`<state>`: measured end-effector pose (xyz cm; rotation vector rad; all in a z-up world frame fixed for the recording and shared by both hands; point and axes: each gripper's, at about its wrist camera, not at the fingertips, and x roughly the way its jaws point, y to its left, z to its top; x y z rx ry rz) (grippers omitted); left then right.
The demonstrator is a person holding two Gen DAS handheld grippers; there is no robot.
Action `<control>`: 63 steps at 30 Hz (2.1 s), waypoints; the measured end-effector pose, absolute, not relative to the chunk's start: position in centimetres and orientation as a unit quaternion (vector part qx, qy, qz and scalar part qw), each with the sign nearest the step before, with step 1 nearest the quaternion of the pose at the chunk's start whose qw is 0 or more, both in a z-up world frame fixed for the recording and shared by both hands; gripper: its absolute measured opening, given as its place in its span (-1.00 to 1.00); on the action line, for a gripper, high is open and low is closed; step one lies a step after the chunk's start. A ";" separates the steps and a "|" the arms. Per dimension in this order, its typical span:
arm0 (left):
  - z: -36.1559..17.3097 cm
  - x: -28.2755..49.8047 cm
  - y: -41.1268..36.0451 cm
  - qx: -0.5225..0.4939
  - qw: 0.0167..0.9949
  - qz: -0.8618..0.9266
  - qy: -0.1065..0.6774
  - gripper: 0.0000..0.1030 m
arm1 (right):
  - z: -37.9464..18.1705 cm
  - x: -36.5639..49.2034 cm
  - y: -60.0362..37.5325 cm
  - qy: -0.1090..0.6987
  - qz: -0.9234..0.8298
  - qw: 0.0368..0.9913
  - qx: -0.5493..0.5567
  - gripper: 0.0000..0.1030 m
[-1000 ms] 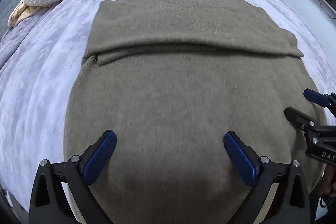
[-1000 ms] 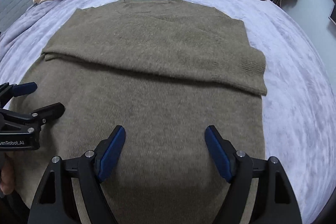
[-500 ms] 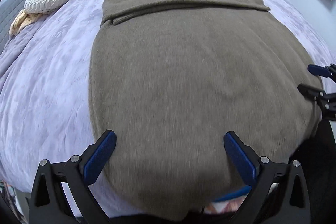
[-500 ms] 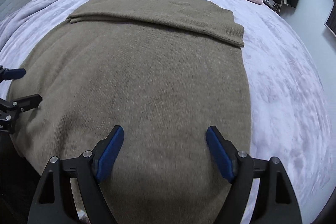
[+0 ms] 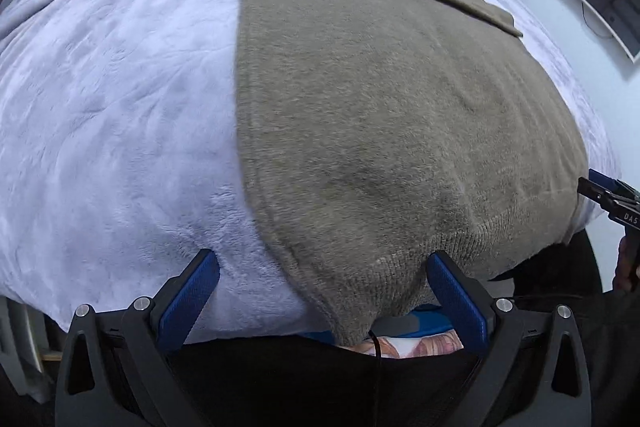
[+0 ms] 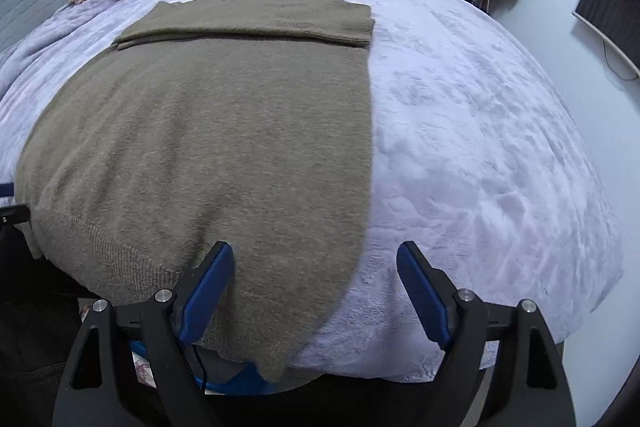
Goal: Fold small clothes
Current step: 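Move both tools to the ribbed hem of the olive sweater, then close both tools on the ribbed hem, then lift the hem with both tools and carry it toward the collar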
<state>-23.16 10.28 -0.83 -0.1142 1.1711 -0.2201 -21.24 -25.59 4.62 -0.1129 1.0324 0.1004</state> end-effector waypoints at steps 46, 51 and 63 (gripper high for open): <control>0.9 -23.7 7.5 -0.066 0.848 -0.126 0.511 -0.76 | 0.7 -23.2 -24.8 0.506 0.219 0.834 -0.008 -0.02; 2.7 -24.1 7.9 -0.068 0.860 -0.142 0.485 -0.77 | 2.1 -23.0 -26.0 0.487 0.232 0.842 0.027 -0.77; 11.6 -21.0 8.2 -0.051 0.917 -0.146 0.367 -0.77 | 11.7 -20.9 -27.3 0.363 0.282 0.887 0.045 -0.78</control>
